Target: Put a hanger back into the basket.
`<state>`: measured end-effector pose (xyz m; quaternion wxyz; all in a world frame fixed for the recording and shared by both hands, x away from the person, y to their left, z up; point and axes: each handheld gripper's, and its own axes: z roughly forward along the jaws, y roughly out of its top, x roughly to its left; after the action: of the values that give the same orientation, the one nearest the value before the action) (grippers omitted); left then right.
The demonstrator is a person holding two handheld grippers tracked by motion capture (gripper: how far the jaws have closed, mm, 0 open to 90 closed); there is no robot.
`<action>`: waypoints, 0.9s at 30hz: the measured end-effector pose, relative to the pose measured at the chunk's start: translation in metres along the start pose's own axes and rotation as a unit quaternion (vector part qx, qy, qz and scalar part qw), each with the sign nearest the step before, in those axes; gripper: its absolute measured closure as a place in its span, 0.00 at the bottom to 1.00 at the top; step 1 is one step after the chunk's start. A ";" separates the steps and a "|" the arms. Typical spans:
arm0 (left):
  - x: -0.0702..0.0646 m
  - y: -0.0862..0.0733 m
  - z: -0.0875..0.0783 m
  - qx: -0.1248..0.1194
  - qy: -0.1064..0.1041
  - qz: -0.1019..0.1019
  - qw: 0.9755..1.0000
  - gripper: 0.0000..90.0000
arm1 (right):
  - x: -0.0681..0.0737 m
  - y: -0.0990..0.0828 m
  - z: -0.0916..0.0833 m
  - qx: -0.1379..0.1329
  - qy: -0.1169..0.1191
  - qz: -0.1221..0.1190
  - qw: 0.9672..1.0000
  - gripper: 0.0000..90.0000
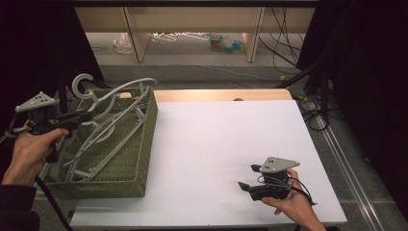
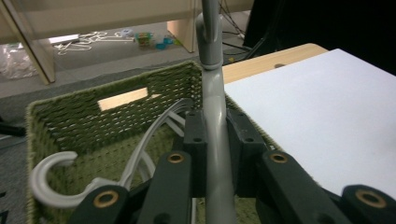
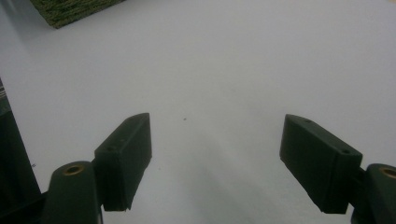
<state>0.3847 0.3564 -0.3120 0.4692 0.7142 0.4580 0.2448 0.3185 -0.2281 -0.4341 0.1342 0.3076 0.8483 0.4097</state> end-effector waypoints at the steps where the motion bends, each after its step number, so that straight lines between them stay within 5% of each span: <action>1: 0.002 -0.001 0.000 0.000 0.002 -0.003 1.000 0.88 | 0.000 0.000 0.000 0.001 -0.003 0.001 1.000 0.29; 27: 0.029 -0.033 0.032 0.078 0.006 -0.005 0.997 0.88 | 0.000 -0.002 0.002 0.008 0.003 0.002 1.000 0.29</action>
<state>0.4092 0.3721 -0.3579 0.4104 0.7451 0.4821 0.2096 0.3189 -0.2277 -0.4367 0.1280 0.3088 0.8515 0.4040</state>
